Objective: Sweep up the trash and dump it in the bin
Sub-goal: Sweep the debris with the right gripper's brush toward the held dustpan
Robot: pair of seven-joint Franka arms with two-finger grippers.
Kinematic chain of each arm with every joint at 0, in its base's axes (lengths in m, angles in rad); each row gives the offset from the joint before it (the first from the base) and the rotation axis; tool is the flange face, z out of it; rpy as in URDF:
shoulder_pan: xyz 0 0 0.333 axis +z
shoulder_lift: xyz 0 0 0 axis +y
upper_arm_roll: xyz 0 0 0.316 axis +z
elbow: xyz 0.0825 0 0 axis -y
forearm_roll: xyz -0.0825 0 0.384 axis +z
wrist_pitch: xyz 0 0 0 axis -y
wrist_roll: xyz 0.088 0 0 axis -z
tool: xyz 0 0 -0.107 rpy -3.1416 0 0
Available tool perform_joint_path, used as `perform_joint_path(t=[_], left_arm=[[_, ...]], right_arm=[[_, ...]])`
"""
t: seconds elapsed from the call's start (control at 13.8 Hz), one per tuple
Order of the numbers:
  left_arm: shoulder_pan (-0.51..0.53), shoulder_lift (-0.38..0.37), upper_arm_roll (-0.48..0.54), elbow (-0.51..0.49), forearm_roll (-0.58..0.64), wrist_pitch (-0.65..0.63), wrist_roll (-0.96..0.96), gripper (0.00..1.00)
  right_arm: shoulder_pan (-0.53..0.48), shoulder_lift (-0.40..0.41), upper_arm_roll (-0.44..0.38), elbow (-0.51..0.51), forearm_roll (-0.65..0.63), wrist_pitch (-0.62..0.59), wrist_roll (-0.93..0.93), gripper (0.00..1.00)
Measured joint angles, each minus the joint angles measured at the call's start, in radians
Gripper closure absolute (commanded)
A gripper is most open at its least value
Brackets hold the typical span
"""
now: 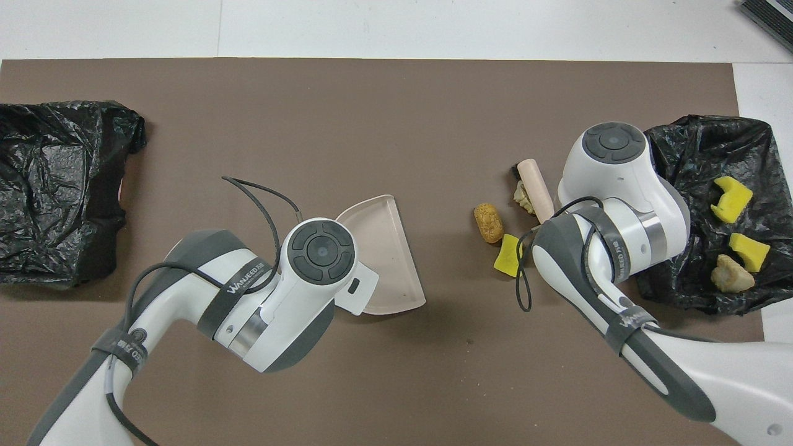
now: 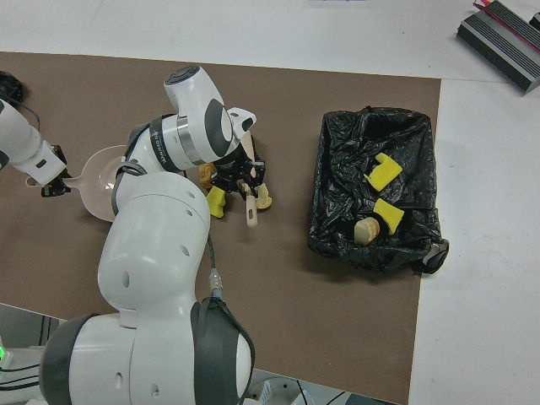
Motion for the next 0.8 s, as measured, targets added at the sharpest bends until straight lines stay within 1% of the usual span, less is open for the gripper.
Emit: perform_joint_path(t=[0.22,0.44,0.58,0.8], left_arm=[[0.000,-0.004,0.000,-0.008,0.000,0.004,-0.006,1.00],[0.000,-0.005,0.000,-0.009,0.000,0.004,-0.008,1.00],[0.000,-0.005,-0.001,-0.010,0.000,0.004,-0.009,1.00],[0.000,-0.007,-0.001,-0.014,0.000,0.004,-0.012,1.00]], right_arm=[[0.058,-0.004,0.002,-0.003,0.068,0.014,0.027,1.00],[0.149,-0.014,0.005,-0.036,0.162,0.106,0.090,1.00],[0.200,-0.028,0.006,-0.062,0.221,0.140,0.103,1.00],[0.259,-0.045,0.009,-0.076,0.394,0.151,0.103,1.00]])
